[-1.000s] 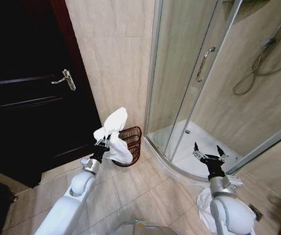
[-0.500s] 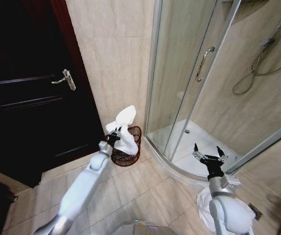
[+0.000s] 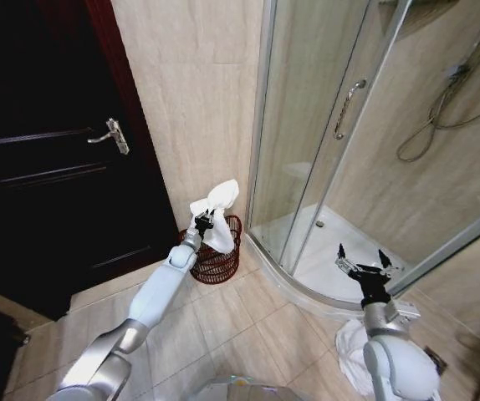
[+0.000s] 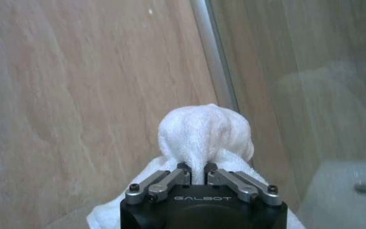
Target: Discard the used towel into the hamper.
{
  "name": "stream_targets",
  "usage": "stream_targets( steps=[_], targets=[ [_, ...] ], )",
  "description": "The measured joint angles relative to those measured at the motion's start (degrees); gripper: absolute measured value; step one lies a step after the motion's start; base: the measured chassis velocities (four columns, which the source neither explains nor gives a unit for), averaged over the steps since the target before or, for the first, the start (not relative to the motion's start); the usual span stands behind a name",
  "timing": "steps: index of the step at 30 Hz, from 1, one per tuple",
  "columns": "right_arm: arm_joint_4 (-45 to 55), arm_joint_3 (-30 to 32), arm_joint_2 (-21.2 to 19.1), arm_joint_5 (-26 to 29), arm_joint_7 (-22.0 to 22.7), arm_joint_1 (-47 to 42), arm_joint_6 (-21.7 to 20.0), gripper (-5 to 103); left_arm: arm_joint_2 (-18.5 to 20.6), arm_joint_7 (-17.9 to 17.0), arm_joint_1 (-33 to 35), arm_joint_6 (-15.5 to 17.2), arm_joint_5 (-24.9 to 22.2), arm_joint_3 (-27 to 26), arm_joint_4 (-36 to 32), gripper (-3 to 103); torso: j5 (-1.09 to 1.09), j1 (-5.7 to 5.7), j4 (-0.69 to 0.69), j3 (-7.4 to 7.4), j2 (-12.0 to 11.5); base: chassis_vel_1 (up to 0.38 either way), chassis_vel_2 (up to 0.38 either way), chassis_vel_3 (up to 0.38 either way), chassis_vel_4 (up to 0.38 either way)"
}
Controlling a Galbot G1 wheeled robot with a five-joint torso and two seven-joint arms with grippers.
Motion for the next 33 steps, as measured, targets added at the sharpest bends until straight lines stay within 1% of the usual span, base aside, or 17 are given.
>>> stream_targets(
  steps=[2, 5, 8, 10, 11, 12, 14, 16, 18, 19, 22, 23, 26, 28, 30, 31, 33],
  targets=[
    [0.02, 0.00, -0.09, 0.28, 0.02, 0.07, -0.02, 100, -0.12, 0.25, -0.54, -0.30, 2.06, -0.62, 2.40, 9, 0.00, 0.00, 0.00, 0.00, 0.00, 0.000, 0.000, 0.000, 0.000],
    [0.18, 0.12, -0.15, 0.66, 0.03, 0.04, -0.02, 100, -0.12, 0.29, -0.94, -0.83, 3.20, -1.15, 4.22, 9, 0.00, 0.00, 0.00, 0.00, 0.00, 0.000, 0.000, 0.000, 0.000],
    [0.22, 0.48, -0.15, 1.01, 0.03, -0.04, -0.02, 100, 0.18, 0.16, -0.97, -0.89, 3.22, -0.97, 4.53, 9, 0.00, 0.00, 0.01, 0.00, 0.00, 0.000, 0.000, 0.000, 0.000],
    [0.23, 0.84, -0.06, 1.30, 0.04, -0.19, 0.00, 100, 0.45, 0.01, -0.97, -0.53, 2.53, -0.05, 4.36, 7, 0.00, 0.00, 0.01, 0.00, 0.00, 0.000, 0.000, 0.000, 0.000],
    [0.26, 1.05, 0.04, 1.54, 0.04, -0.28, 0.05, 100, 0.48, -0.15, -0.99, -0.08, 2.24, 0.57, 4.20, 16, 0.00, 0.00, 0.01, 0.00, 0.00, 0.000, 0.000, 0.000, 0.000],
    [0.26, 1.05, 0.04, 1.54, 0.04, -0.28, 0.05, 100, 0.48, -0.15, -0.99, -0.08, 2.24, 0.57, 4.20, 16, 0.00, 0.00, 0.01, 0.00, 0.00, 0.000, 0.000, 0.000, 0.000],
    [0.29, 1.30, 0.11, 1.95, 0.04, -0.42, 0.12, 100, 0.42, -0.41, -1.25, 0.69, 2.07, 1.54, 4.11, 26, 0.00, 0.00, 0.00, 0.00, 0.01, 0.000, 0.000, 0.000, 0.000],
    [0.29, 1.36, 0.09, 2.02, 0.04, -0.47, 0.17, 100, 0.39, -0.61, -1.39, 1.42, 2.07, 1.84, 3.95, 26, 0.00, 0.00, 0.00, 0.00, 0.01, 0.000, 0.000, 0.000, 0.000],
    [0.57, 1.42, -0.05, 2.21, 0.09, -0.51, 0.16, 100, 0.39, -1.22, -1.64, 2.96, 1.70, 2.29, 3.54, 37, 0.00, 0.00, 0.00, 0.00, 0.01, 0.000, 0.000, 0.000, 0.000],
    [0.57, 1.42, -0.05, 2.21, 0.09, -0.51, 0.16, 100, 0.39, -1.22, -1.64, 2.96, 1.70, 2.29, 3.54, 37, 0.00, 0.00, 0.00, 0.00, 0.01, 0.000, 0.000, 0.000, 0.000],
    [1.13, 1.38, -0.17, 2.29, 0.24, -0.39, -0.09, 100, 0.81, -1.35, -1.74, 3.40, 1.32, 2.40, 3.11, 54, 0.00, 0.00, 0.00, 0.00, 0.01, 0.000, 0.000, 0.000, 0.000],
    [1.13, 1.38, -0.17, 2.29, 0.24, -0.39, -0.09, 100, 0.81, -1.35, -1.74, 3.40, 1.32, 2.40, 3.11, 54, 0.00, 0.00, 0.00, 0.00, 0.01, 0.000, 0.000, 0.000, 0.000],
    [1.69, 0.99, 0.02, 2.21, 0.39, -0.26, -0.44, 100, 1.40, -1.15, -1.50, 3.61, 0.76, 2.41, 2.31, 70, 0.00, 0.00, 0.00, 0.00, 0.01, 0.000, 0.000, 0.000, 0.000],
    [1.77, 0.93, 0.09, 2.16, 0.40, -0.25, -0.48, 100, 1.49, -1.11, -1.41, 3.64, 0.63, 2.40, 2.16, 70, 0.00, 0.00, 0.00, 0.00, 0.01, 0.000, 0.000, 0.000, 0.000],
    [2.03, 0.80, 0.27, 1.99, 0.42, -0.33, -0.60, 100, 1.74, -1.03, -1.12, 3.70, 0.17, 2.37, 1.76, 81, 0.00, 0.00, 0.00, 0.00, 0.01, 0.000, 0.000, 0.000, 0.000],
    [2.03, 0.80, 0.27, 1.99, 0.42, -0.33, -0.60, 100, 1.74, -1.03, -1.12, 3.70, 0.17, 2.37, 1.76, 81, 0.00, 0.00, 0.00, 0.00, 0.01, 0.000, 0.000, 0.000, 0.000],
    [2.30, 0.80, 0.34, 1.90, 0.45, -0.45, -0.68, 100, 1.97, -1.02, -0.80, 3.71, -0.28, 2.29, 1.21, 92, 0.00, 0.01, 0.00, 0.01, 0.01, 0.000, 0.000, 0.000, 0.000]
  ],
)
